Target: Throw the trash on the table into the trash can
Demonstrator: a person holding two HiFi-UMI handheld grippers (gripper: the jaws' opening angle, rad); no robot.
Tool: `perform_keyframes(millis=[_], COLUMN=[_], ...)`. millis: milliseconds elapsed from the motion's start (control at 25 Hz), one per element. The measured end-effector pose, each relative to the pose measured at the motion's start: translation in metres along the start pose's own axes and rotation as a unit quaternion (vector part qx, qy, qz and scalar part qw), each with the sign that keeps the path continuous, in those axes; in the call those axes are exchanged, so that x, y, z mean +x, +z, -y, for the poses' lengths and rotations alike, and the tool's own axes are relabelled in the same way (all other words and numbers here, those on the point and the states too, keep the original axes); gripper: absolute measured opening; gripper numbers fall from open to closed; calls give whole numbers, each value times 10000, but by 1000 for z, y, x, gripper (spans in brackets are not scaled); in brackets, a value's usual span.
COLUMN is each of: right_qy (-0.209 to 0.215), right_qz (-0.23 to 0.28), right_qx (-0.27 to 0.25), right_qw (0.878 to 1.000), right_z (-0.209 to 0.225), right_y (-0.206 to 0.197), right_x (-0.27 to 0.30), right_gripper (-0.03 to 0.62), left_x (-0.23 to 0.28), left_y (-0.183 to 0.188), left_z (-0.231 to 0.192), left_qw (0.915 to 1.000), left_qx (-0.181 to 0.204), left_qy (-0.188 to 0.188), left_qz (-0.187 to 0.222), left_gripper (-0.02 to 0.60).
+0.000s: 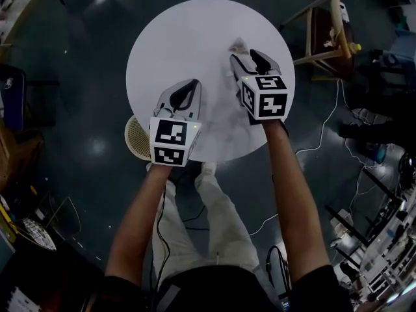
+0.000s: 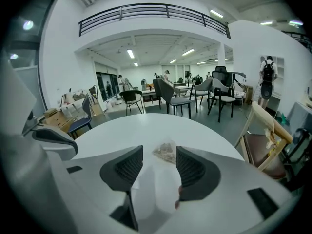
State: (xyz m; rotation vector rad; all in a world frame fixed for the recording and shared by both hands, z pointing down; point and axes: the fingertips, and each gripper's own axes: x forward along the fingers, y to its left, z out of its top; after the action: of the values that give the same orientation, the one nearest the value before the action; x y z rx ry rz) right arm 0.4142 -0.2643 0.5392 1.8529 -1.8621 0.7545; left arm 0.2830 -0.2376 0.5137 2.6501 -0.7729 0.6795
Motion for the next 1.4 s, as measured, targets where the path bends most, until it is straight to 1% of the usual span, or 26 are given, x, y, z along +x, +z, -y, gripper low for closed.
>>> perform_keyframes(millis=[240,360,400,520,560,720,960,1400], right_qy=[-118,-165,-212,-422,-455,-488,-457,-197], right_qz=[-252,-339,-338,-289,-277,-280,-260,-63], right_qx=[-219,-299,-322,-419,-432,-415,-255,-172], right_qw=[9994,9988,9987,9978,9976,9976,9983,9996], right_z=[2,5,7,12,12,11,0,-65], right_y=[-3,-7,-7,-5,-5,-7,-14,-13], right_x=[23,27,27,24,23,19,3,-40], right_gripper=[209,203,182,76,60,34,23,23], left_x=[7,10,11,12,11,12,0,-53], left_y=[-7,-7,-6,-6,-6,-3,-7,-13], left_z=[-7,-6,-6,-6,-5,-4,-1,-13], left_qw=[10000,10000,10000,10000,10000,9999,9998,9997], left_qx=[23,-32,-36,-9,-22,-130,-172,-198], left_qy=[25,29,31,55,61,62,59,116], left_qz=[-51,-42,-43,-51,-51,-48,-73,-46], left_gripper=[15,15,15,15,15,15,15,15])
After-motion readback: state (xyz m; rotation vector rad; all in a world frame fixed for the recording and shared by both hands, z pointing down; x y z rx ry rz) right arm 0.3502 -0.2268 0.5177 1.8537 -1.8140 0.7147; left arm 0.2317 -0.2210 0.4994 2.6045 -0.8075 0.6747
